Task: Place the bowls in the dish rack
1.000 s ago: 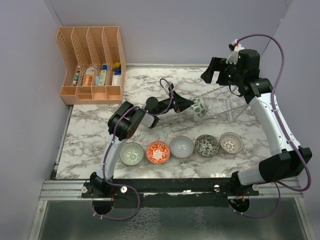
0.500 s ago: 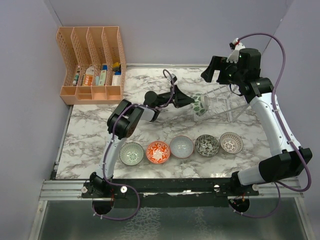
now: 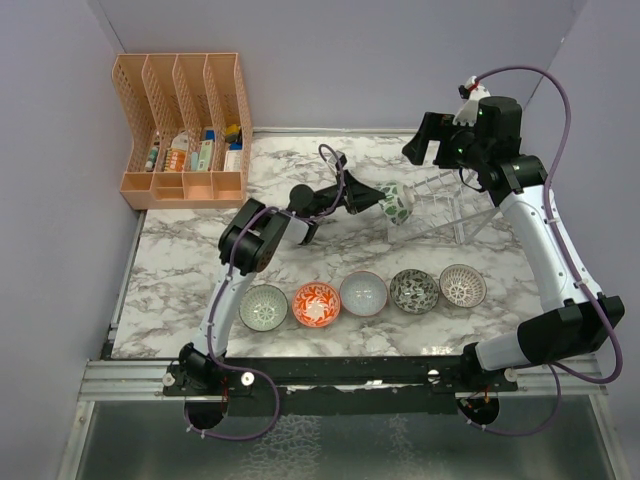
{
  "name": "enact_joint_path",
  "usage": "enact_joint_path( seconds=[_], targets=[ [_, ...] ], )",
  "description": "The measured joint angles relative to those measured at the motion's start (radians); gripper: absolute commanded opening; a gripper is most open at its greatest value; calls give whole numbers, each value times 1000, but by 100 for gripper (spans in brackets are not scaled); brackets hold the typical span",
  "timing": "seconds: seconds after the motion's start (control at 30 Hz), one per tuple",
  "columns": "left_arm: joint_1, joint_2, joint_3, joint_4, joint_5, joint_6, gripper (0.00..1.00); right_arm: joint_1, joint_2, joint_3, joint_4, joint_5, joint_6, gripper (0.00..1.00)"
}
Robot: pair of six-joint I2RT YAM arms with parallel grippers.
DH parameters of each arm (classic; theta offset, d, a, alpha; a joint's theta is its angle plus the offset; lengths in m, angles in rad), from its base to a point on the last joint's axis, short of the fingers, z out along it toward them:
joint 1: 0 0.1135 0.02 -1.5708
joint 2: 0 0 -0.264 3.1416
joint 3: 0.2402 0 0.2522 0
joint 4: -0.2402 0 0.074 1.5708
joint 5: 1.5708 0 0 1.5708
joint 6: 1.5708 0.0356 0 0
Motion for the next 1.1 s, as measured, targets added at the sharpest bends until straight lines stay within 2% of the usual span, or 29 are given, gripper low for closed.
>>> enact_joint_path(
  seconds=[0.37,1.1],
  targets=[
    [-20,69,71,0,-74,-50,0,0,8,0,0,0,-7,100],
    [-50,169,120,0,-112,-68,0,0,37,17,-7,0,-7,100]
  ],
)
